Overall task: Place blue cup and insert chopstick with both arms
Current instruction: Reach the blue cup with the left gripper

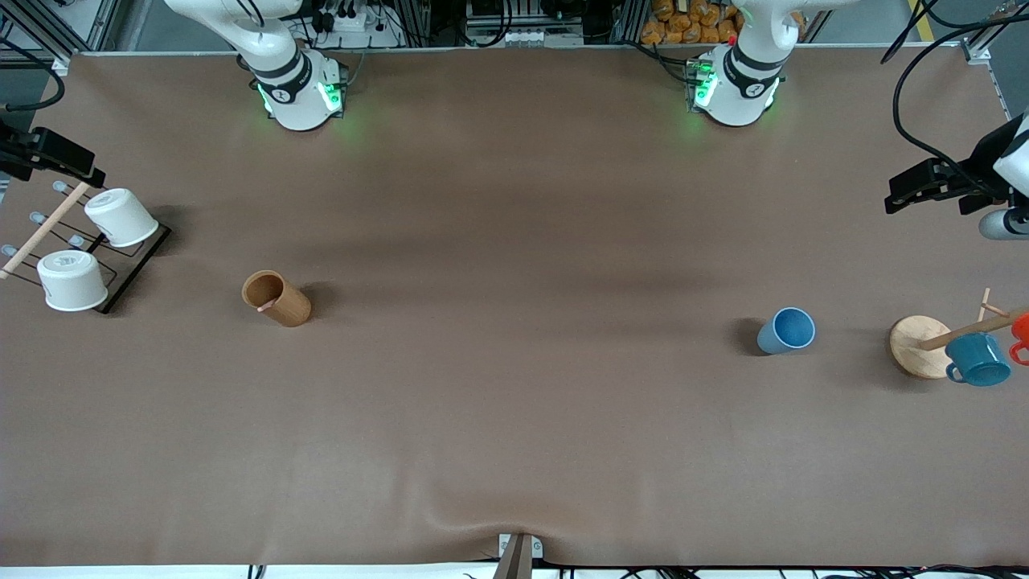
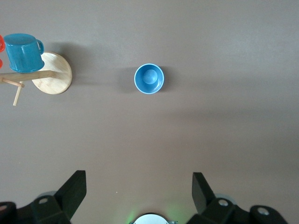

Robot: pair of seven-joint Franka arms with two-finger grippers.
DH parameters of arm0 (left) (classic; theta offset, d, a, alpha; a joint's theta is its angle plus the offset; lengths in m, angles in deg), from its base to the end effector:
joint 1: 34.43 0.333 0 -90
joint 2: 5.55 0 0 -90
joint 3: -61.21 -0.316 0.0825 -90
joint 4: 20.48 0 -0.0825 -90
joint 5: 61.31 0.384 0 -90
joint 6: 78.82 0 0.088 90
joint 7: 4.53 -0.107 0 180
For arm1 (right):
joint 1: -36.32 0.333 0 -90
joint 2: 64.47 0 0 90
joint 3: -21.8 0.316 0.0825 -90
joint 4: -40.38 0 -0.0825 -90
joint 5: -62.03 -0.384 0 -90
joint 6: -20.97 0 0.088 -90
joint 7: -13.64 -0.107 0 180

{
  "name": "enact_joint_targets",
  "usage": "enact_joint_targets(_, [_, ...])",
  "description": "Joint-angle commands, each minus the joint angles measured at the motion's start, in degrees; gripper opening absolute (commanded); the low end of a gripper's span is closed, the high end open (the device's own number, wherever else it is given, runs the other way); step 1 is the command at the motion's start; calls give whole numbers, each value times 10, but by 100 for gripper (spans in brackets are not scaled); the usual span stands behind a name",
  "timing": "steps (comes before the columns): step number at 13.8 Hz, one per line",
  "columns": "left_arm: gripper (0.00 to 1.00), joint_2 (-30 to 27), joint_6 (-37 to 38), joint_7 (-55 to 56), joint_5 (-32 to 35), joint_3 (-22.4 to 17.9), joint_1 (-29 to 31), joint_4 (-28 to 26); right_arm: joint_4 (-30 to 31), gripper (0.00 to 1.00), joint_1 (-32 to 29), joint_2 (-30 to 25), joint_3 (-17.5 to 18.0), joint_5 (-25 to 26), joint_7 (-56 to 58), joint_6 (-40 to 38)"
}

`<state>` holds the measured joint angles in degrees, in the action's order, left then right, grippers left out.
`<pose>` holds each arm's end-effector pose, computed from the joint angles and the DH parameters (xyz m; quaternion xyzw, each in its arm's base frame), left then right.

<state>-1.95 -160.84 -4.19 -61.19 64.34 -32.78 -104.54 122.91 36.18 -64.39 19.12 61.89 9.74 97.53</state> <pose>0.5594 -0.0131 0.6262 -0.9987 0.0099 0.0492 0.0001 0.5287 -0.0257 0.6644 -0.9969 0.0583 0.0528 0.0007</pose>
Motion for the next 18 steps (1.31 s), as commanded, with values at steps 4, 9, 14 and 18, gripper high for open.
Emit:
enact_joint_targets(4, [100, 20, -6, 2, -1, -2, 1, 9, 2, 100, 5, -2, 0, -7, -8, 2])
enact_joint_targets(9, [100, 111, -133, 2, 14, -2, 12, -3, 9, 100, 16, 11, 0, -7, -8, 20])
enact_joint_targets(14, [100, 162, -254, 3, 15, -2, 15, -78, 18, 100, 34, 11, 0, -7, -7, 46])
enact_joint_targets(18, [100, 157, -345, 3, 15, -2, 25, -169, 18, 100, 66, 25, 0, -7, -8, 49])
